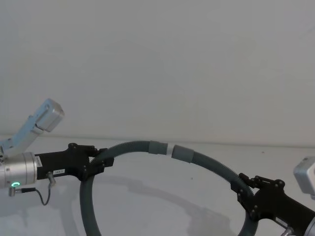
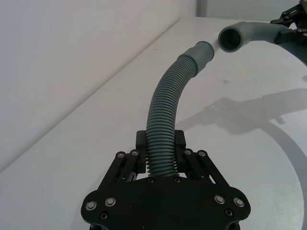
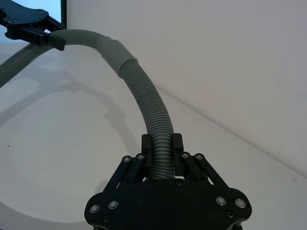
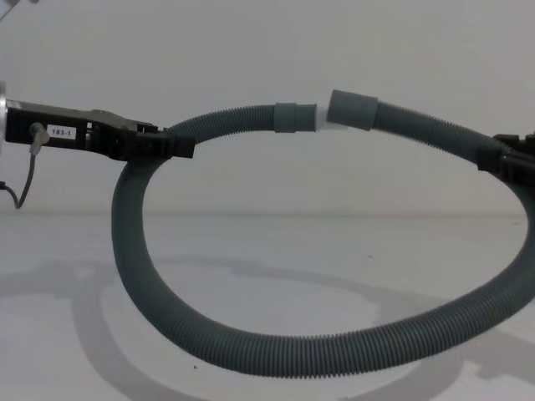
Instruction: Use both hands to pick up one end of the pipe from the table, align the ends, and insert them.
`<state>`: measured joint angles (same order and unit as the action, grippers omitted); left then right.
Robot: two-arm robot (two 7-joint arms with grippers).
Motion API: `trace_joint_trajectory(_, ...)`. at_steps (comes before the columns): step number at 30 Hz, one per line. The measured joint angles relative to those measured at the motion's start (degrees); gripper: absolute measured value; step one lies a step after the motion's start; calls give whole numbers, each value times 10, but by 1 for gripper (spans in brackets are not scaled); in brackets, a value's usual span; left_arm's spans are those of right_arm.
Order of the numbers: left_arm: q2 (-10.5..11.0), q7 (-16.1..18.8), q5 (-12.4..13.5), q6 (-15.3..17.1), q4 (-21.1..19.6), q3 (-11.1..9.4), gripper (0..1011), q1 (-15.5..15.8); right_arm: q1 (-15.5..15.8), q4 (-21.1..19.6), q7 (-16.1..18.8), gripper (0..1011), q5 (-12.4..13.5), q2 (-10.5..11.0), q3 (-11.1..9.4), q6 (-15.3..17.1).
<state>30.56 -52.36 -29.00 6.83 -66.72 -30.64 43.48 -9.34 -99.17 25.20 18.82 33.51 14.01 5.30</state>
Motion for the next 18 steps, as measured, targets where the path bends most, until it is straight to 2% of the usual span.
trace_joint_trajectory(18,26,27,-13,5,-39,11,301,-22,26,-22,-2,221,15,20,-26,-11)
